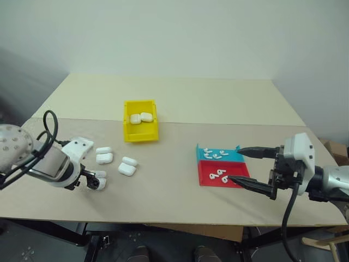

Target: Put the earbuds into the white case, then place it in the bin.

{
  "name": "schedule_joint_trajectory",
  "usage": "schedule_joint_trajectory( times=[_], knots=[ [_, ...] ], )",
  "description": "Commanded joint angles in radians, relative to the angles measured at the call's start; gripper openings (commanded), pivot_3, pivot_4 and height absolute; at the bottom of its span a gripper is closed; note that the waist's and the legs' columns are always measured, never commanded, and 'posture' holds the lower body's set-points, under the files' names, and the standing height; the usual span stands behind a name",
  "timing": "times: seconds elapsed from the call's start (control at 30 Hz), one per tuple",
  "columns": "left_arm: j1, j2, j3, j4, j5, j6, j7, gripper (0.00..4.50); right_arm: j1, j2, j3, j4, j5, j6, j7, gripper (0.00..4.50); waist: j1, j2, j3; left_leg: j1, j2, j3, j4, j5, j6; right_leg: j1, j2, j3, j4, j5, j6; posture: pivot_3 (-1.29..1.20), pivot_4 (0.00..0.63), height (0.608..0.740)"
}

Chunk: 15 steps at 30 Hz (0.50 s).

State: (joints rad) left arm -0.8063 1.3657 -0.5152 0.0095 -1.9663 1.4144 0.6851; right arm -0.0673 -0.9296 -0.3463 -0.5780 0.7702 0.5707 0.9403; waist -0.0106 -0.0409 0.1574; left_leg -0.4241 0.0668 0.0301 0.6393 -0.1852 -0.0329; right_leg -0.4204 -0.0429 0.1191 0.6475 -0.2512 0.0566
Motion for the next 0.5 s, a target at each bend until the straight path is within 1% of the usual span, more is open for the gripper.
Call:
schedule_joint_trajectory(
  times=[0.03,0.1,0.17,0.23,0.27,0.33,0.5],
  knots=[
    [0.097,-0.066,0.138,-0.039,-0.006,-0.100,0.133,4.50,-0.017,-0.017,-0.033,-0.008,0.021,0.001,0.010,4.46,0.000,0.000,0.000,0.000,0.000,0.000,0.000,0.000,0.000,0.000,0.000,0.000,0.000,0.000,0.000,0.00,0.150,0.740],
    [0.200,-0.203,0.262,-0.068,-0.006,-0.185,0.324,4.50,-0.022,-0.018,-0.030,-0.008,0.022,0.004,0.009,4.46,0.003,0.001,-0.001,0.001,0.000,0.000,0.000,0.000,0.000,0.001,-0.001,0.000,0.000,0.000,0.000,0.00,0.150,0.740],
    [0.277,-0.376,0.379,-0.113,-0.006,-0.265,0.559,4.50,-0.028,-0.018,-0.029,-0.007,0.022,0.006,0.009,4.46,0.009,0.000,-0.001,0.001,0.000,0.000,0.001,0.000,0.000,0.002,-0.001,0.001,0.000,0.000,0.000,0.00,0.150,0.740],
    [0.315,-0.543,0.467,-0.152,-0.006,-0.324,0.787,4.50,-0.032,-0.018,-0.028,-0.005,0.021,0.007,0.009,4.46,0.020,0.001,-0.002,0.001,0.000,-0.001,0.003,0.000,0.000,0.004,-0.002,0.000,0.000,0.001,0.000,0.00,0.150,0.740],
    [0.323,-0.596,0.489,-0.171,-0.006,-0.345,0.867,4.50,-0.031,-0.018,-0.029,-0.006,0.021,0.007,0.010,4.46,0.023,0.000,-0.002,0.002,-0.001,0.000,0.004,0.000,0.001,0.005,-0.002,0.001,-0.001,0.002,0.001,0.00,0.150,0.740],
    [0.338,-0.638,0.510,-0.202,-0.006,-0.368,0.926,4.50,-0.027,-0.018,-0.036,-0.010,0.022,0.009,0.010,4.46,0.023,-0.001,-0.003,0.002,-0.001,-0.001,0.005,0.000,0.001,0.007,-0.002,0.000,-0.001,0.002,0.001,0.00,0.150,0.740],
    [0.355,-0.615,0.523,-0.231,-0.006,-0.368,0.929,4.50,-0.006,-0.017,-0.053,-0.022,0.024,0.010,0.011,4.46,0.020,-0.001,-0.003,0.005,-0.001,-0.001,0.004,0.000,0.001,0.008,-0.001,0.000,-0.001,0.002,0.001,0.00,0.150,0.740]
  ],
)
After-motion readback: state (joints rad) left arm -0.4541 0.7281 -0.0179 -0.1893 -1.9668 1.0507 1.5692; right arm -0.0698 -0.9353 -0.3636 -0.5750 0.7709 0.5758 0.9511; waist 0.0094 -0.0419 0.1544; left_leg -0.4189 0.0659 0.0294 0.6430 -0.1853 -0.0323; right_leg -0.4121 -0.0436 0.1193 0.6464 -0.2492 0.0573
